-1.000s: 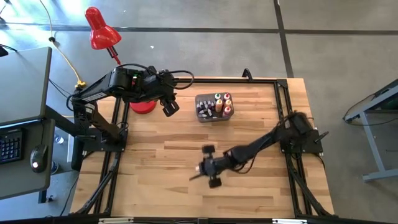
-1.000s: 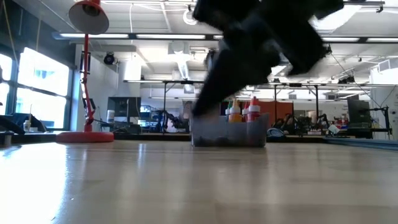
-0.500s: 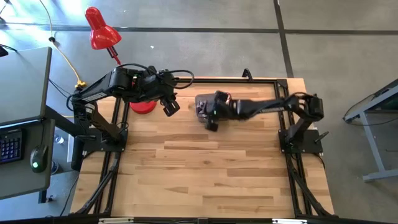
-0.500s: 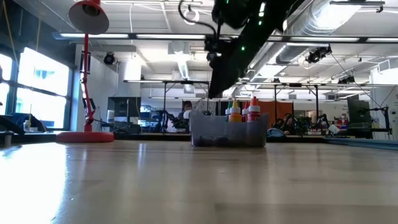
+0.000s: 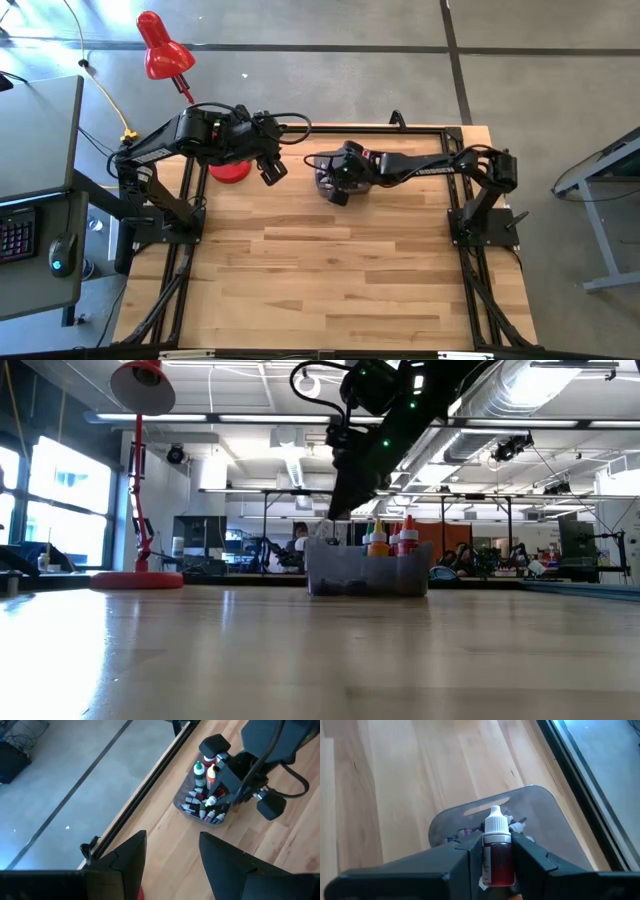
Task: Pick & Place food coloring
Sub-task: Put the small red food coloring bottle into the black bin, then return to Home Position
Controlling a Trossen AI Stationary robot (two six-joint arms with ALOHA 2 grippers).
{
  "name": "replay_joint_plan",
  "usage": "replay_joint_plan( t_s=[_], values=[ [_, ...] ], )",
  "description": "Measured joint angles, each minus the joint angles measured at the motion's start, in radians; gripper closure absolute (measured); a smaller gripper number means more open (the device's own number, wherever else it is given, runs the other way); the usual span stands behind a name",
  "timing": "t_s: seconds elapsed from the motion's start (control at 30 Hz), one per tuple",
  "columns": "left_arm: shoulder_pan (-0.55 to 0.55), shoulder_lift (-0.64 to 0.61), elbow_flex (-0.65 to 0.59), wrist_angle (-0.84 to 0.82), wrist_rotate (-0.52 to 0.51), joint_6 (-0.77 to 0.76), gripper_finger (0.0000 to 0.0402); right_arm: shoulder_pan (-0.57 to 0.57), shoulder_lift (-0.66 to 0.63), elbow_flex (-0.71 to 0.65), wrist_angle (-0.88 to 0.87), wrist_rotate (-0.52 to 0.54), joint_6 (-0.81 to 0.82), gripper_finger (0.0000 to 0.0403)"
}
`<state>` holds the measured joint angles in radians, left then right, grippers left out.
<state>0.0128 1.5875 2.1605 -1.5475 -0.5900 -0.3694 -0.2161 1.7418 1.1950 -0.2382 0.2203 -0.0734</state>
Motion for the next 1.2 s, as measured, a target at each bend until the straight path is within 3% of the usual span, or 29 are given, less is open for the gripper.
replay_joint_plan(
  t_s=[0.33,0.67,0.83,1.03,1.2],
  values=[
    [0.000,0.000,0.000,0.001,0.000,-0.002,0.0223,-0.019,0.000,0.000,-0.013,0.018,-0.059,0.0304],
    [0.000,0.000,0.000,0.002,-0.001,-0.002,0.0223,-0.026,0.000,0.000,0.037,0.056,-0.130,0.0224],
    [0.000,0.000,0.000,-0.016,0.008,-0.011,0.0223,-0.019,-0.020,0.011,0.030,0.113,-0.130,0.0214],
    [-0.001,-0.084,-0.036,-0.023,0.021,-0.029,0.0223,0.028,-0.216,0.104,-0.227,0.122,-0.109,0.0219],
    [-0.066,-0.228,-0.222,-0.013,-0.017,-0.116,0.0223,0.080,-0.495,0.101,-0.375,0.121,0.024,0.0218]
  ],
)
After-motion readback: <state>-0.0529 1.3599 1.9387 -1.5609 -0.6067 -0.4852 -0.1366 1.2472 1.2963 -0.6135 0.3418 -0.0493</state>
